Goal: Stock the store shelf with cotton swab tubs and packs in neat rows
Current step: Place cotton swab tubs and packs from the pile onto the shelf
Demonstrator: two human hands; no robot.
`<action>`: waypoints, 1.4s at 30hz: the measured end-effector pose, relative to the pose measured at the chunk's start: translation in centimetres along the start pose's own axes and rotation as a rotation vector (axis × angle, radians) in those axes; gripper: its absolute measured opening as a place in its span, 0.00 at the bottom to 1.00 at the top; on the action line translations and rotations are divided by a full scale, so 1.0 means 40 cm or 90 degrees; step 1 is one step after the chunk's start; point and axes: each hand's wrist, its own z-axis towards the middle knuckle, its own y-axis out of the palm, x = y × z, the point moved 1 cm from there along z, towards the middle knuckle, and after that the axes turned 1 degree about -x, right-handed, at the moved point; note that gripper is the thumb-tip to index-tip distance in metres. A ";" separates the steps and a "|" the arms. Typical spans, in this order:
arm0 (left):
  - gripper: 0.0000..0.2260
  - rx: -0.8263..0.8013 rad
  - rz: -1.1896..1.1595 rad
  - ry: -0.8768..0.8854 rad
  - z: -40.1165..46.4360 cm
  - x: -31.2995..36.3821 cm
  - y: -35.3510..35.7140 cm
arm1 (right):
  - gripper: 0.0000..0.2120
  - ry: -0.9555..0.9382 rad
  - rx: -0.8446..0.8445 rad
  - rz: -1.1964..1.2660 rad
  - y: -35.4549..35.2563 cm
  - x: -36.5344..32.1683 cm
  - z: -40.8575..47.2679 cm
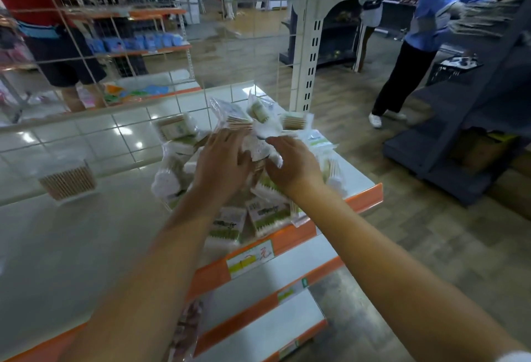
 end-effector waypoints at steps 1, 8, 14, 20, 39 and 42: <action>0.19 0.002 0.004 -0.013 0.009 -0.005 -0.004 | 0.23 0.001 -0.019 -0.023 0.009 -0.008 0.016; 0.19 -0.014 0.004 -0.021 0.026 -0.038 0.010 | 0.25 -0.003 0.035 0.000 0.046 -0.031 0.070; 0.18 -0.017 -0.066 -0.016 0.016 -0.053 0.026 | 0.24 -0.017 0.042 0.050 0.076 -0.046 0.066; 0.17 -0.032 -0.100 -0.026 0.008 -0.066 0.011 | 0.21 -0.074 -0.007 -0.040 0.070 -0.051 0.080; 0.25 -0.098 -0.609 -0.126 -0.091 -0.034 -0.076 | 0.30 0.072 -0.019 0.737 -0.060 -0.091 0.026; 0.22 -0.125 -0.673 -0.112 -0.107 -0.026 -0.078 | 0.29 0.083 -0.026 0.767 -0.055 -0.091 0.006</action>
